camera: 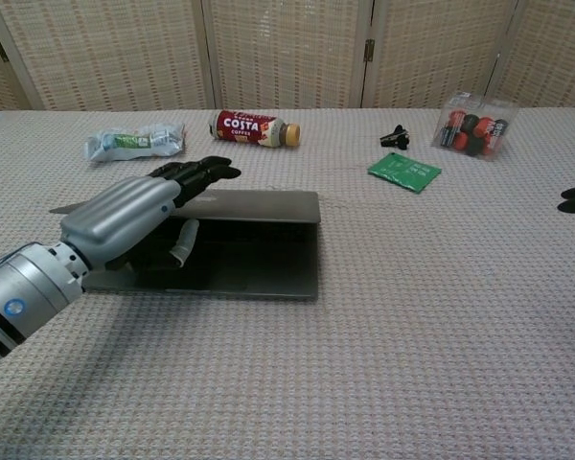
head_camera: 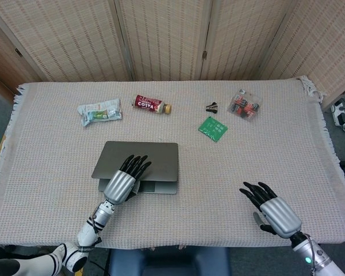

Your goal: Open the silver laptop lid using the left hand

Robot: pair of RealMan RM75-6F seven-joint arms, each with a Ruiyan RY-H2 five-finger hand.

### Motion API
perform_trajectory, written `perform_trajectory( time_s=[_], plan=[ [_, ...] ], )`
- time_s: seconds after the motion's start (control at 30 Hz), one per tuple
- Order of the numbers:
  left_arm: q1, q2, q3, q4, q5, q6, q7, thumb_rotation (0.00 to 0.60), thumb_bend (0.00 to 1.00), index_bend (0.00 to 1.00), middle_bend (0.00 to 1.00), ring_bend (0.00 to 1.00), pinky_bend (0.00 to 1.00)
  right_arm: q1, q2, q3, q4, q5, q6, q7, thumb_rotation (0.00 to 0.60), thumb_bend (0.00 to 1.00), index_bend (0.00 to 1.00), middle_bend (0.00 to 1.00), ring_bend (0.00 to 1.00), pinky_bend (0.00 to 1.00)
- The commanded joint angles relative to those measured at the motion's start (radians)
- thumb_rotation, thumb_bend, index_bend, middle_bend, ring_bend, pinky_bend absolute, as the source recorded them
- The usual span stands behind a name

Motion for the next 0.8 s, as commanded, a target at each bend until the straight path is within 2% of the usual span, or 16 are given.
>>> perform_trajectory(
  time_s=[0.03,0.13,0.2,0.53,0.8],
  plan=[
    [-0.010,0.000,-0.009,0.004,-0.009,-0.007,-0.002,0.600,0.85,0.00,0.04,0.00,0.00,0.060,-0.010,-0.007,-0.025,-0.015,-0.087,-0.008,0.600,0.80,0.00,0.00,0.09,0.02],
    [-0.020,0.002,-0.020,0.001,-0.016,-0.009,-0.001,0.600,0.87,0.00,0.04,0.00,0.00,0.114,-0.029,0.002,-0.036,-0.013,-0.163,-0.006,0.600,0.96,0.00,0.00,0.10,0.02],
    [-0.026,0.005,-0.026,-0.003,-0.022,-0.011,0.003,0.600,0.87,0.00,0.04,0.00,0.00,0.154,-0.052,0.013,-0.040,-0.004,-0.219,-0.003,0.600,1.00,0.00,0.00,0.10,0.02],
    [-0.041,0.016,-0.033,-0.016,-0.041,-0.019,0.009,0.600,0.88,0.00,0.04,0.00,0.00,0.328,-0.207,0.101,0.004,0.101,-0.446,-0.065,0.600,1.00,0.00,0.00,0.08,0.00],
    [-0.050,0.023,-0.036,-0.024,-0.053,-0.026,0.023,0.600,0.88,0.00,0.04,0.00,0.00,0.429,-0.337,0.167,0.090,0.184,-0.528,-0.130,0.600,1.00,0.00,0.00,0.07,0.00]
  ],
)
